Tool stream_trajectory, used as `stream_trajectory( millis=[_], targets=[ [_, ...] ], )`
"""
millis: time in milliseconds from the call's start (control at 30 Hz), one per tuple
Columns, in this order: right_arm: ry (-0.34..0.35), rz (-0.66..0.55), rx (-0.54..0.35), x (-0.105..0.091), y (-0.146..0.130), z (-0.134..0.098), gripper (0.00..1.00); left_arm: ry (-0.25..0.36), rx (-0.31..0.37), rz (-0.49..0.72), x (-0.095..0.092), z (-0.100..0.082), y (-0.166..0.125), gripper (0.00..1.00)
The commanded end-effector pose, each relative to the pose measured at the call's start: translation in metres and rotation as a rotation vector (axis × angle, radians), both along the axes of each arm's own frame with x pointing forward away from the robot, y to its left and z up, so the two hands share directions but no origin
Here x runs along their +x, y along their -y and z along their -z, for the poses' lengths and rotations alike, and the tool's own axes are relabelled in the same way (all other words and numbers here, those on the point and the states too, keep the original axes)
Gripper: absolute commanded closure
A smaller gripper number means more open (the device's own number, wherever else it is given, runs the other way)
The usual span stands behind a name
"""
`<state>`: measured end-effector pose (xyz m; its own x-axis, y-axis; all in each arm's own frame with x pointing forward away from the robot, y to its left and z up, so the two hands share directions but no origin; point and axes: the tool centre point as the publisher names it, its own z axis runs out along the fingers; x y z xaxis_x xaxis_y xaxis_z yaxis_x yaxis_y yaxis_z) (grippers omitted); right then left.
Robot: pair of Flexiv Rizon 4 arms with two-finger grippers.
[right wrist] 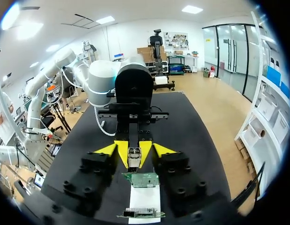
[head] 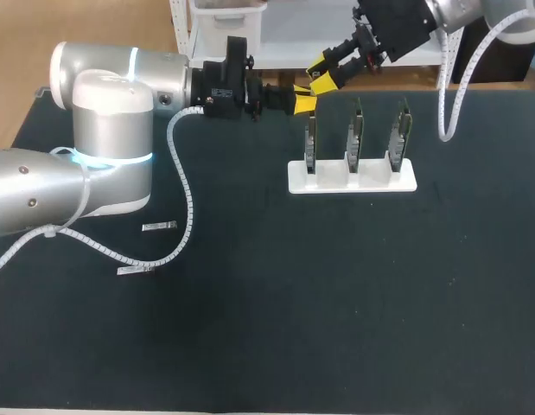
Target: Pick up the optical module with the left hand, and insert it into the network port with the right hand.
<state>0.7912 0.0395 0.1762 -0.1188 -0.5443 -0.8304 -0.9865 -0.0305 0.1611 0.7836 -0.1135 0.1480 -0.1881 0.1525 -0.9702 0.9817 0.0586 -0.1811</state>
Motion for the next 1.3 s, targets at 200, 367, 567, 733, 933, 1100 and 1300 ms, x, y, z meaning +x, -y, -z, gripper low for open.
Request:
stream_trajectory(
  millis=[200, 367, 567, 733, 933, 1100, 1300],
  targets=[
    [0.003, 0.002, -0.004, -0.003, 0.002, -0.001, 1.00, -0.002, 0.003, 0.004, 0.002, 0.000, 0.000, 1.00],
    [0.005, 0.004, -0.002, -0.004, 0.004, -0.001, 1.00, -0.002, 0.003, 0.004, 0.002, 0.000, 0.000, 1.00],
    [0.008, 0.003, -0.002, -0.005, 0.005, -0.002, 1.00, -0.002, 0.003, 0.004, 0.002, 0.000, 0.000, 0.00],
    [0.010, 0.004, 0.000, -0.006, 0.005, -0.003, 1.00, -0.002, 0.003, 0.004, 0.002, 0.000, 0.000, 0.00],
    [0.007, 0.007, 0.007, -0.008, 0.006, -0.002, 1.00, 0.011, 0.005, 0.015, 0.000, -0.003, -0.001, 0.00],
    [0.006, 0.005, 0.012, -0.010, 0.006, -0.001, 1.00, 0.044, 0.031, 0.020, -0.004, -0.007, -0.007, 0.00],
    [0.005, 0.007, 0.017, -0.011, 0.006, 0.000, 1.00, 0.069, 0.094, 0.030, 0.000, -0.007, -0.015, 0.00]
  ],
)
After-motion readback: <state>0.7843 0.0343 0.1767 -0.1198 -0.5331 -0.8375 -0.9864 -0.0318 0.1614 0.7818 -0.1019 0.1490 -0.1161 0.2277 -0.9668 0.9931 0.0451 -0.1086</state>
